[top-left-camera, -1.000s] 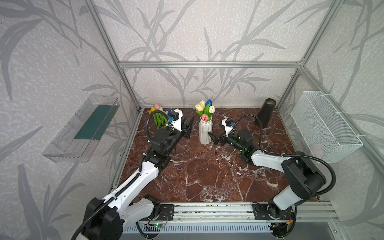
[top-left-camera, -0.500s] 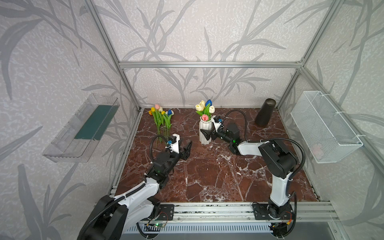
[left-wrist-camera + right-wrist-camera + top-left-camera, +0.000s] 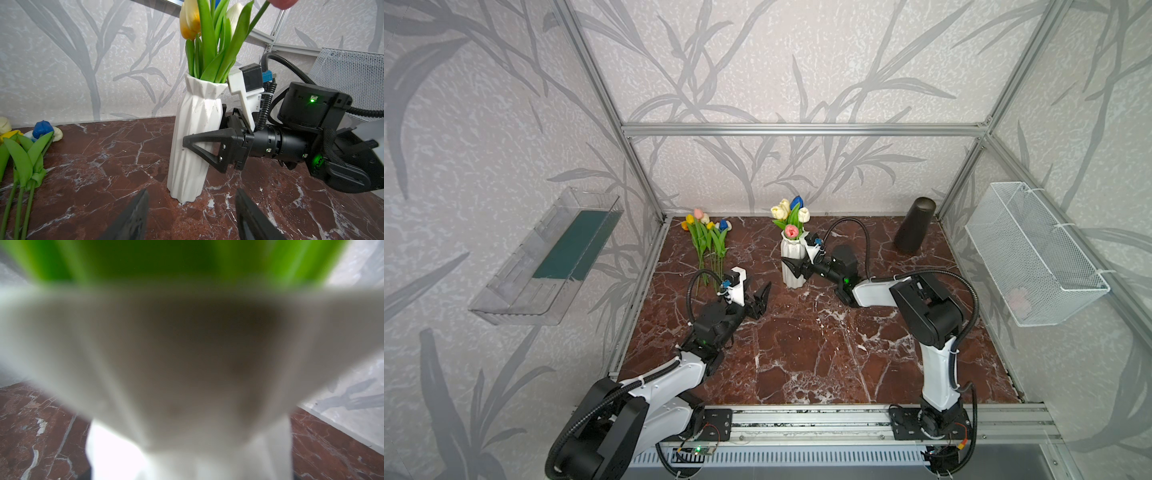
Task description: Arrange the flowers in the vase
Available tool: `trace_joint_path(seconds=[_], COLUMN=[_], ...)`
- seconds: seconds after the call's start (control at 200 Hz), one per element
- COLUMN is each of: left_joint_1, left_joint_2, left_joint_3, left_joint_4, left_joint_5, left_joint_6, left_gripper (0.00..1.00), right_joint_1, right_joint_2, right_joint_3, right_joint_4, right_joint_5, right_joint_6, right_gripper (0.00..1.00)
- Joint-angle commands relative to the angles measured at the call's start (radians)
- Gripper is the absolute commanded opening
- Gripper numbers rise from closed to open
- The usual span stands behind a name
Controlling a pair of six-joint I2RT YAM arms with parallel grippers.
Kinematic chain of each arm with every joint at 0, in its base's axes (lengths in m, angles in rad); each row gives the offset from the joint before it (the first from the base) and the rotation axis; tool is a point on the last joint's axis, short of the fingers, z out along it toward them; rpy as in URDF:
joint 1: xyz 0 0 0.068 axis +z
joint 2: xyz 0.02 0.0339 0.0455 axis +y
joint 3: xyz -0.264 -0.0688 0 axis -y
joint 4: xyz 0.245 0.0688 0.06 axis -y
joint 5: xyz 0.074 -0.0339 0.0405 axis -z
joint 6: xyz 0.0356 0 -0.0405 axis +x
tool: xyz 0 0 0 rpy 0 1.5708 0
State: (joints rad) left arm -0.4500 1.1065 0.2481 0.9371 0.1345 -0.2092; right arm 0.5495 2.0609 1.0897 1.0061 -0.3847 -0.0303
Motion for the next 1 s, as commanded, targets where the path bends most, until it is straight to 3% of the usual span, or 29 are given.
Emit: trace_joint_path(seconds=[0.0,0.14,0.3,0.57,0.69,0.995], left_joint_1=[-0.004,-0.003,-0.004,-0.003,-0.002,-0.003], left_joint_2=[-0.014,-0.019,-0.031,-0.064,-0.048,-0.037], left_joint_3=[0.020,0.005,0.002,0.007,0.024,0.027], left_joint_4=[0.040,0.063,0.067,0.029,0.013,-0.009], left_joint_5=[-0.025,-0.047,-0.048,-0.078,-0.073,-0.075], left_joint_6=[0.032,0.034,0.034,0.074,0.078,0.072], left_gripper=[0.66,0.67,0.67,0.69,0.69,0.70], right_joint_1=[-0.005,-0.020,-0.053,-0.097,-0.109,-0.124], right_joint_2=[0.009,0.055,0.159,0.424,0.531,0.660], right_joint_3=[-0.001,0.094,0.312,0.799,1.004,1.241], right_joint_4=[0.158,0.193,0.175,0.043,-0.101,-0.254], right_joint_5=[0.016,0.030,0.021,0.019,0.017,0.002], right_joint_6=[-0.022,-0.027,-0.011,0.006,-0.008,0.005], right_gripper=[0.52,0.42,0.39,0.39,0.39,0.42])
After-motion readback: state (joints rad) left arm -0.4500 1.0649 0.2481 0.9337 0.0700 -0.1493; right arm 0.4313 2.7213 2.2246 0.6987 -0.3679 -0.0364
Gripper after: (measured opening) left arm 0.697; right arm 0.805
